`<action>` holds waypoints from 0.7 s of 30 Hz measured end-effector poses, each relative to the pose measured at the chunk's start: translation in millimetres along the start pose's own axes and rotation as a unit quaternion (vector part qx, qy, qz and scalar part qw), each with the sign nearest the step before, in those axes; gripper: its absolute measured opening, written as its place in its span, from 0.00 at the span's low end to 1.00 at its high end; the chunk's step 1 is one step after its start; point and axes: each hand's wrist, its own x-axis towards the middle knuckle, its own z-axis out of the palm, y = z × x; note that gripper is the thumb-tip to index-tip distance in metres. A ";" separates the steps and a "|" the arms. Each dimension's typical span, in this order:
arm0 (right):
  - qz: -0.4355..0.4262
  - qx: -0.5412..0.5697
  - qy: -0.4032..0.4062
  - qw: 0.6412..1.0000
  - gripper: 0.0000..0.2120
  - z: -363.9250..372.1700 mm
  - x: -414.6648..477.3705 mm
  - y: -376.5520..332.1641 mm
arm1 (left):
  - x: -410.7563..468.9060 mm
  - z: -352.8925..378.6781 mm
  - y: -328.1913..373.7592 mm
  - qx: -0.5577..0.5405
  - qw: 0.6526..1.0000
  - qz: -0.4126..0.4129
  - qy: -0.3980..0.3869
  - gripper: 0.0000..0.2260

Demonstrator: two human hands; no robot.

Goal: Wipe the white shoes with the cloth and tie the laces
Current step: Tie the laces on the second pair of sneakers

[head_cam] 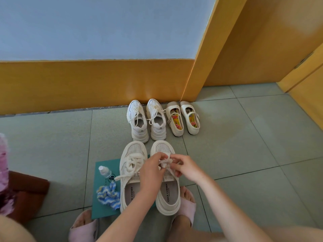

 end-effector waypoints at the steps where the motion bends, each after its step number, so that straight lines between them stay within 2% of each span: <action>1: 0.000 0.000 -0.001 1.000 0.17 0.9 0.4 0.1 | -1.4 1.6 0.3 0.007 1.000 0.016 0.005 0.11; 3: -0.006 -0.008 -0.004 1.000 0.14 2.0 1.0 -0.1 | -3.2 3.9 0.2 0.010 0.999 0.033 0.014 0.10; 6: -0.016 -0.013 -0.003 1.000 0.08 0.8 0.9 -1.1 | -2.6 6.4 -2.6 -0.014 0.999 0.016 0.031 0.09; 11: -0.030 0.008 -0.019 0.999 0.13 1.4 -1.4 -4.6 | -1.2 8.3 -3.0 -0.067 0.998 0.011 0.017 0.08; 17: -0.037 -0.001 -0.007 0.999 0.05 0.6 -0.7 -2.7 | -2.5 1.0 -6.7 -0.146 0.989 -0.023 0.001 0.15; 21: -0.032 -0.026 0.017 0.999 0.10 0.2 -2.9 -4.1 | -1.2 -1.3 -10.9 -0.162 0.984 -0.077 0.011 0.09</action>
